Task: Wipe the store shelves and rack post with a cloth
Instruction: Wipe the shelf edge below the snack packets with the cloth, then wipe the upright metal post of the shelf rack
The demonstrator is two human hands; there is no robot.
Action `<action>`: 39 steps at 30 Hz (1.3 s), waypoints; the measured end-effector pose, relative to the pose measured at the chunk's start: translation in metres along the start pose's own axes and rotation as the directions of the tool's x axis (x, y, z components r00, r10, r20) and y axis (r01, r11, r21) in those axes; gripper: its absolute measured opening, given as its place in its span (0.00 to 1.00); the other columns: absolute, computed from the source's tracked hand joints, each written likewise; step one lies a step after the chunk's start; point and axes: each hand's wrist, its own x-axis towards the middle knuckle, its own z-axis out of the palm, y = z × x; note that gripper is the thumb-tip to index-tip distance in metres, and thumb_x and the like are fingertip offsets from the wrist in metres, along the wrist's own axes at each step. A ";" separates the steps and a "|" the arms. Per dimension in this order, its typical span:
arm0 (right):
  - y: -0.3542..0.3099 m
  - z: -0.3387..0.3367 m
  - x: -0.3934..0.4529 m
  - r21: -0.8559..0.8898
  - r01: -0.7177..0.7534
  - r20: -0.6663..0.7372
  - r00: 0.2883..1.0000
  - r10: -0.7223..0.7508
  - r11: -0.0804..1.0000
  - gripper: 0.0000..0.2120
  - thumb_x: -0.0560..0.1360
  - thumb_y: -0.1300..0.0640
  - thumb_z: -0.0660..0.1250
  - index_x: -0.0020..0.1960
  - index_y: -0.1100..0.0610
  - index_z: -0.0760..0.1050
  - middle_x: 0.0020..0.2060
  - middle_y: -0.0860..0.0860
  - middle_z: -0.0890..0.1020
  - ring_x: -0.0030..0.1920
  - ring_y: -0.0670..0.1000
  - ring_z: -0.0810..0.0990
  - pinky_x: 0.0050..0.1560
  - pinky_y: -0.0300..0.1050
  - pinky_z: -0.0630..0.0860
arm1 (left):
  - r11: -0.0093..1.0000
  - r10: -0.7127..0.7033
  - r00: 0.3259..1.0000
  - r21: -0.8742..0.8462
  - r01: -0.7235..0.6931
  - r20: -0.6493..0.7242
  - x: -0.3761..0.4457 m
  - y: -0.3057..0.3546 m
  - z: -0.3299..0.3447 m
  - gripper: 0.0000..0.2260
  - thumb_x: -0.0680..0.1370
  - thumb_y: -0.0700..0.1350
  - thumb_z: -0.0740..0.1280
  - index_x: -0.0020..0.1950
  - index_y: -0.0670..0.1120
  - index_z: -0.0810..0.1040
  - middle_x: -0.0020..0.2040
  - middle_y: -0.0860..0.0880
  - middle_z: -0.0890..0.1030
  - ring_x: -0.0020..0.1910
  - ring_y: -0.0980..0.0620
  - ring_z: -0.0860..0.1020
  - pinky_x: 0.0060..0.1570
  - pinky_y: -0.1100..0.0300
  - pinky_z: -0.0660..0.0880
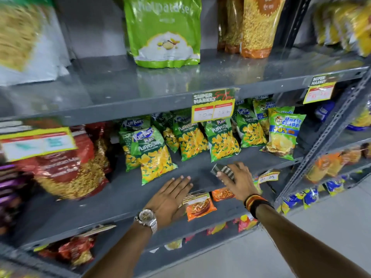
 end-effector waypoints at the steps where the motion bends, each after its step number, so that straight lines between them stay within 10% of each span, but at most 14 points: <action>1: -0.022 -0.004 -0.016 0.061 0.033 -0.014 0.999 -0.033 0.998 0.28 0.73 0.29 0.54 0.56 0.50 0.74 0.50 0.50 0.72 0.55 0.56 0.72 0.56 0.53 0.71 | 1.000 -0.002 1.000 -0.015 0.002 -0.021 -0.020 -0.004 -0.016 0.29 0.84 0.55 0.58 0.82 0.44 0.60 0.83 0.44 0.58 0.82 0.45 0.56 0.77 0.47 0.52; 10: -0.290 -0.053 -0.110 0.312 0.515 -0.205 0.857 -0.473 0.798 0.14 0.78 0.43 0.64 0.59 0.49 0.73 0.58 0.45 0.73 0.61 0.48 0.74 0.62 0.45 0.71 | 0.997 -0.071 0.954 0.020 0.081 -0.291 -0.231 -0.084 -0.212 0.26 0.84 0.53 0.60 0.79 0.43 0.65 0.81 0.46 0.62 0.81 0.46 0.59 0.77 0.42 0.60; 25: -0.618 -0.070 -0.018 -0.039 0.764 -0.300 0.606 -0.737 0.644 0.26 0.75 0.32 0.56 0.50 0.55 0.72 0.44 0.51 0.73 0.48 0.54 0.73 0.49 0.49 0.69 | 0.732 -0.117 0.898 0.575 0.366 -0.424 -0.311 -0.254 -0.469 0.28 0.84 0.55 0.55 0.80 0.42 0.63 0.83 0.42 0.56 0.82 0.42 0.52 0.79 0.41 0.52; 34: -0.698 -0.037 0.054 -0.261 0.750 -0.147 0.592 -0.793 0.608 0.29 0.74 0.31 0.54 0.62 0.53 0.70 0.59 0.54 0.74 0.60 0.58 0.72 0.59 0.57 0.68 | 0.577 -0.053 0.889 0.713 0.399 -0.455 -0.288 -0.297 -0.492 0.33 0.84 0.58 0.55 0.83 0.42 0.51 0.84 0.42 0.50 0.83 0.43 0.47 0.79 0.39 0.52; 39: -0.701 0.005 0.084 -0.252 0.748 0.198 0.661 -0.724 0.614 0.31 0.72 0.29 0.57 0.62 0.53 0.71 0.62 0.57 0.75 0.64 0.60 0.72 0.60 0.57 0.68 | 0.538 -0.046 0.889 0.739 0.406 -0.455 -0.289 -0.304 -0.489 0.34 0.83 0.57 0.53 0.83 0.42 0.48 0.84 0.42 0.47 0.83 0.44 0.46 0.79 0.39 0.51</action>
